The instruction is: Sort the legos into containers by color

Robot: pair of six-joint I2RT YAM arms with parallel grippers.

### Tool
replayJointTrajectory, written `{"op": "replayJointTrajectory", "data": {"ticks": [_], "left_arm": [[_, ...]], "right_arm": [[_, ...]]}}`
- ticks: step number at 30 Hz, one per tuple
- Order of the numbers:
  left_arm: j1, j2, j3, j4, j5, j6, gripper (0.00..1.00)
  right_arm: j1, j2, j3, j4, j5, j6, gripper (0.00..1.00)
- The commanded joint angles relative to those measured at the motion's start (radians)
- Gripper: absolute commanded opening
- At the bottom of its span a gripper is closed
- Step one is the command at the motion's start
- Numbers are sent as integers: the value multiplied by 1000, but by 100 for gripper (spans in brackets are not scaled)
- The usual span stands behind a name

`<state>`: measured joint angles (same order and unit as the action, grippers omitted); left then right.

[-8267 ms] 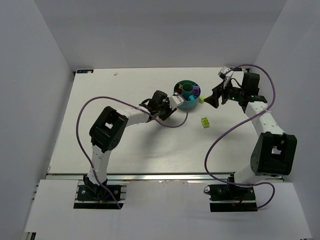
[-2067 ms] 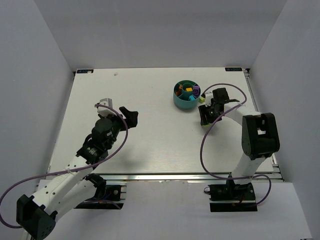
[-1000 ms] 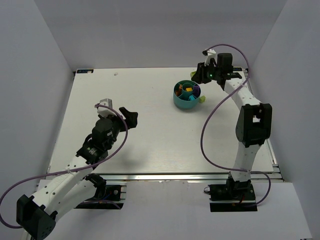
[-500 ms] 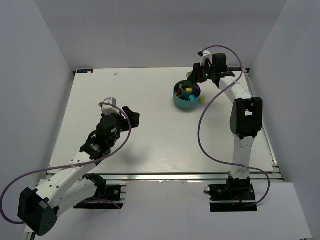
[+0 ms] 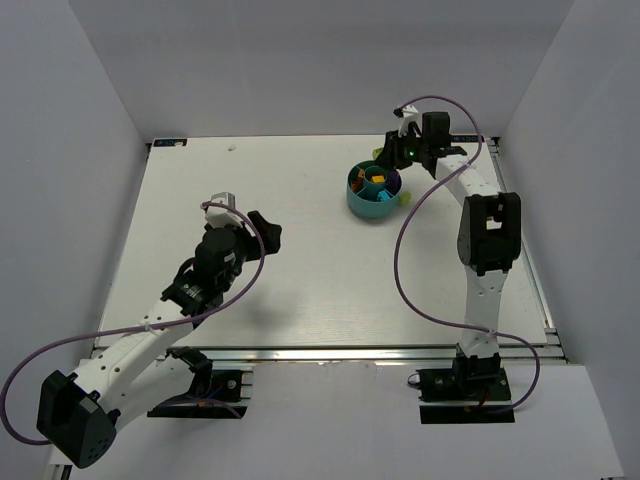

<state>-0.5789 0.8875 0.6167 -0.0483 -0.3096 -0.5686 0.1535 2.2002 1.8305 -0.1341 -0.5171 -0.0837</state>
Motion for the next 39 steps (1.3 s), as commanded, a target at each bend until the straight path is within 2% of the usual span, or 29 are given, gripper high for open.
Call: {"op": "replayJointTrajectory", "data": {"ticks": [1,4,9,14,24,25,27,28,33,39], "left_arm": [[4,-10,37,-4,9,10,93],[4,-10,34,-1,7,6,93],[4,-12,37,1,12,6,93],[4,-12,35,4,12,6,93],[4,-13,43,-1,7,9,93],[4,-18,43,-2,4,7,93],[4,-28,37,-7,0,-2,93],[4,-28,35,-7,0,-4,93],[4,-38,18,2,1,-13,93],[4,-30,21,1,7,-5,93]], "right_arm": [[1,9,29,31,11,-22,25],[1,13,29,28,14,-25,31],[1,16,30,27,17,-24,51],[1,12,26,24,14,-22,57],[-23,-56,13,22,-12,-51,60],[-34,-85,6,24,-41,-82,63],[-101,-140,-75,25,-93,-160,89],[-101,-140,-76,25,-110,-160,89],[-173,-163,-115,-154,-166,-400,90],[-200,-186,-235,-199,-153,-530,89]]}}
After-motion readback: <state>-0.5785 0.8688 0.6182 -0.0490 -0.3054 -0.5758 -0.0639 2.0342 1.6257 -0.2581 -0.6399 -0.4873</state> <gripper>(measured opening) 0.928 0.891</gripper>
